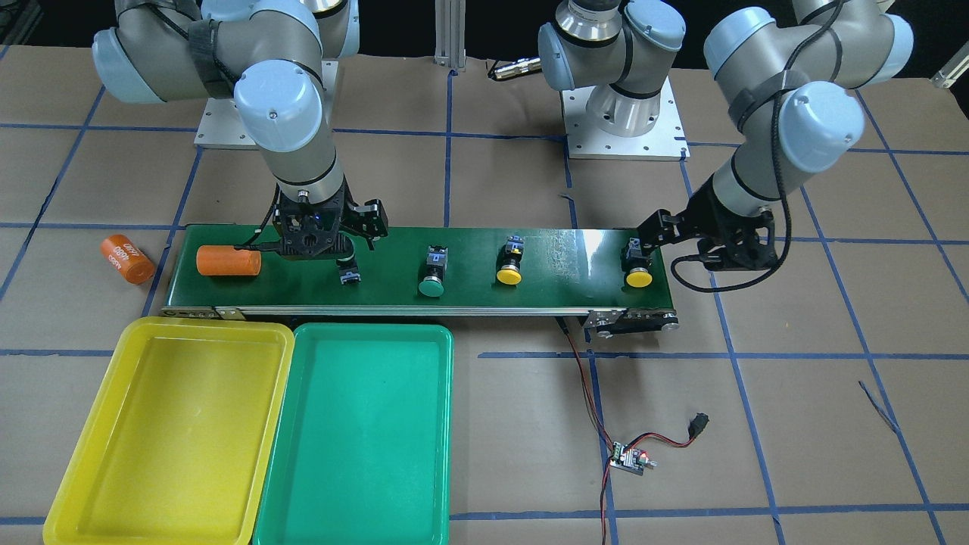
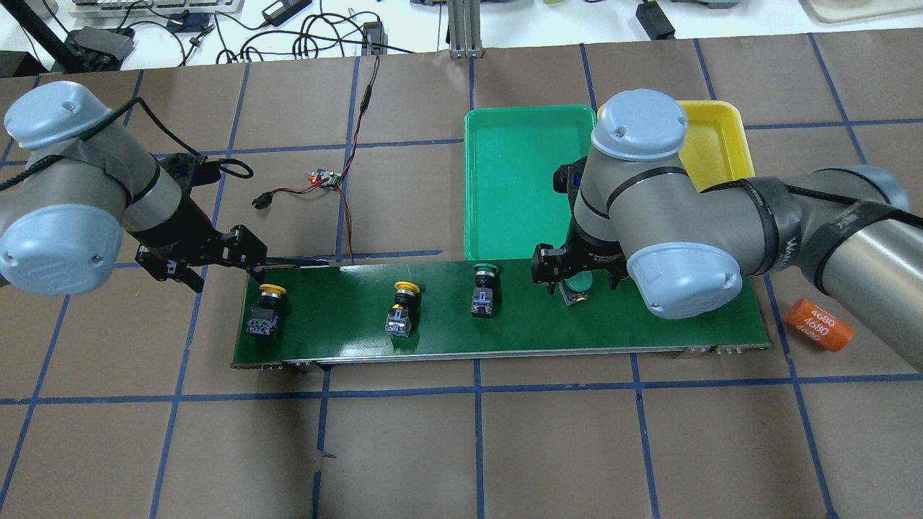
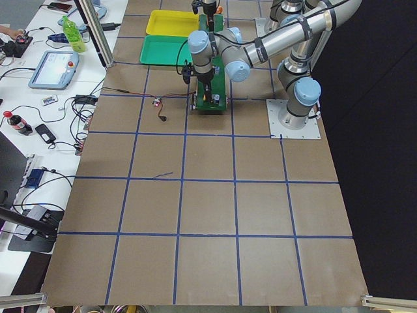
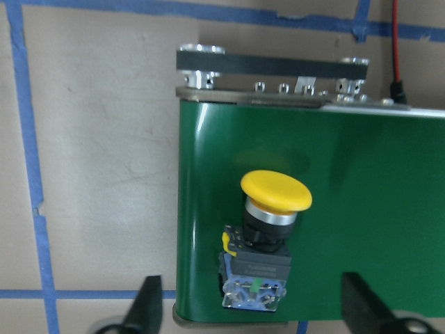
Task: Sort buttons by color to trays
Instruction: 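Carry green button into green tray with right gripper while left arm rises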
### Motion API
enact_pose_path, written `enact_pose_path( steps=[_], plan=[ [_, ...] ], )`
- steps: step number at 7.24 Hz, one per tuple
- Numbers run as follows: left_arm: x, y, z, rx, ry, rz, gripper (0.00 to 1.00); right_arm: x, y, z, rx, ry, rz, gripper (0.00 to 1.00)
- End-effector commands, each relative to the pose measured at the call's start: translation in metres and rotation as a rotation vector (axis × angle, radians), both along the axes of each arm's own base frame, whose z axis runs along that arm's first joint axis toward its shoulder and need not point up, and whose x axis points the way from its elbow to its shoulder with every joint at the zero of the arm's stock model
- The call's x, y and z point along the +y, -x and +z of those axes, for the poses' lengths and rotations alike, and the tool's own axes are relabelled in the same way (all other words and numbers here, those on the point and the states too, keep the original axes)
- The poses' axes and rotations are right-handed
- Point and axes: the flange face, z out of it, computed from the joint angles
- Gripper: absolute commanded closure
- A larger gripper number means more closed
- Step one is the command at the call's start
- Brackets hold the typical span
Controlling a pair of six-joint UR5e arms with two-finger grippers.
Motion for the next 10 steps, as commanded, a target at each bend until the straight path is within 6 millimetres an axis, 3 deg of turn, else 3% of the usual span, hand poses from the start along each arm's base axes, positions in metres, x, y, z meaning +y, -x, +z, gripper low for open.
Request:
enact_pose_path(
  steps=[1, 2, 3, 5, 7, 8, 10],
  plan=[
    [-0.028, -0.008, 0.112, -0.018, 0.039, 0.003, 0.0, -0.005, 0.004, 0.002, 0.006, 0.015, -0.002, 0.67],
    [-0.023, -0.01, 0.153, -0.063, 0.017, 0.003, 0.0, -0.006, 0.004, 0.004, 0.005, 0.019, -0.002, 0.69],
    [-0.019, 0.0, 0.175, -0.075, 0.037, 0.01, 0.0, -0.011, 0.003, 0.011, 0.0, 0.042, -0.001, 0.69],
    [-0.002, 0.049, 0.189, -0.075, 0.053, -0.082, 0.0, -0.059, -0.005, 0.058, -0.028, 0.156, -0.001, 0.69],
    [-0.001, 0.078, 0.152, -0.065, -0.01, -0.138, 0.0, -0.128, -0.011, 0.1, -0.045, 0.255, 0.0, 0.68],
    [0.001, 0.08, 0.138, -0.062, -0.033, -0.141, 0.0, -0.14, -0.011, 0.105, -0.044, 0.267, -0.001, 0.6],
    [0.001, 0.081, 0.127, -0.058, -0.048, -0.155, 0.0, -0.14, -0.011, 0.103, -0.041, 0.261, -0.003, 0.25]
  ],
)
